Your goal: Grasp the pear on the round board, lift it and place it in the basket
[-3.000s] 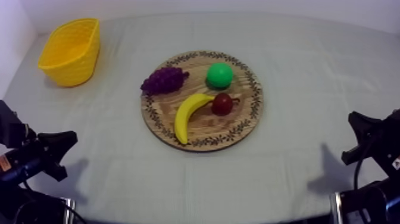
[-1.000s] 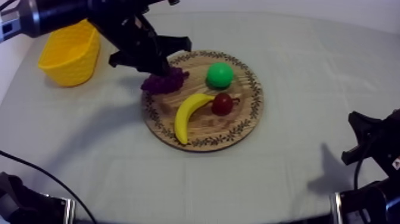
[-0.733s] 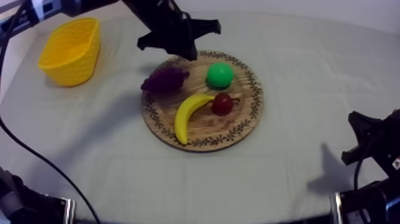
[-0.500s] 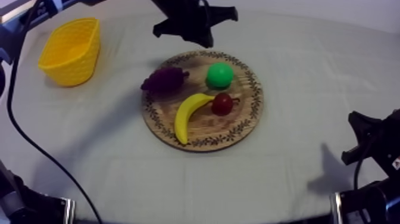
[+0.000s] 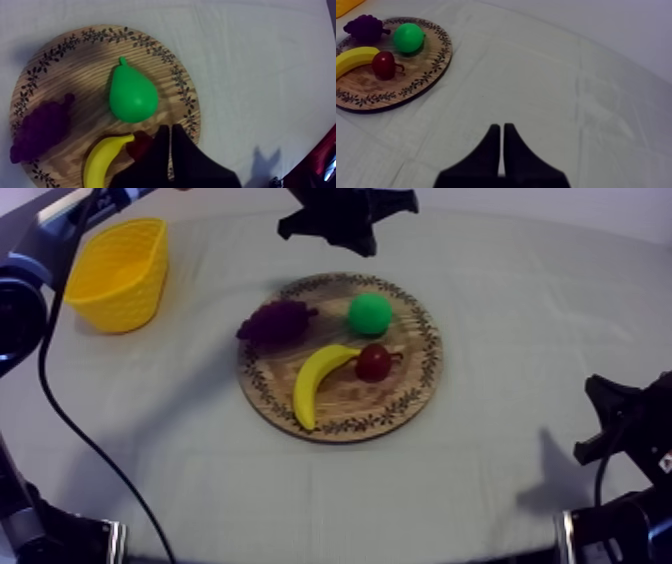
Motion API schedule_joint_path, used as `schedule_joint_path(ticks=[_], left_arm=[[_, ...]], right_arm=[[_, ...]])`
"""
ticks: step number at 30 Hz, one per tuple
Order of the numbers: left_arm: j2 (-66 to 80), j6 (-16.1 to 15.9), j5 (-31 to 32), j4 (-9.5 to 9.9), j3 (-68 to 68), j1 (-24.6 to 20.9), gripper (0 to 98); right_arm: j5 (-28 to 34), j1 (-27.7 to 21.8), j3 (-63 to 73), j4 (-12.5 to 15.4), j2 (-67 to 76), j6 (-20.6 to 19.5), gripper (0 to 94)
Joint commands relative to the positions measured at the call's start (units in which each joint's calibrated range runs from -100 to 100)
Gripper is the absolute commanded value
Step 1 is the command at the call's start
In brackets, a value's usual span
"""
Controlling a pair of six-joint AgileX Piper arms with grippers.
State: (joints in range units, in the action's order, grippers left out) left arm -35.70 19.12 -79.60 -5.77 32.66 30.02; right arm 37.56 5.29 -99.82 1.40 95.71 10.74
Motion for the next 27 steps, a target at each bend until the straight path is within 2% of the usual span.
schedule_joint_path(ticks=[1, 7, 13, 17, 27], left_arm=[[-0.03, -0.03, 0.39, 0.13, -0.19, 0.10, 0.2], [0.51, 0.24, 0.90, 0.74, -1.89, 0.25, 15.8], [0.61, 0.37, 1.30, 1.20, -3.03, 0.29, 42.2], [0.53, 0.17, 1.63, 1.29, -3.17, 0.38, 55.5], [0.56, 0.25, 2.58, 1.42, -2.06, 0.47, 71.1]], right_arm=[[0.02, 0.00, 0.05, -0.01, 0.04, -0.02, 0.4], [0.02, 0.00, 0.05, -0.01, 0.04, -0.02, 0.4], [0.02, 0.00, 0.05, -0.01, 0.04, -0.02, 0.4], [0.02, 0.00, 0.05, -0.01, 0.04, -0.02, 0.4], [0.02, 0.00, 0.05, -0.01, 0.04, -0.02, 0.4]])
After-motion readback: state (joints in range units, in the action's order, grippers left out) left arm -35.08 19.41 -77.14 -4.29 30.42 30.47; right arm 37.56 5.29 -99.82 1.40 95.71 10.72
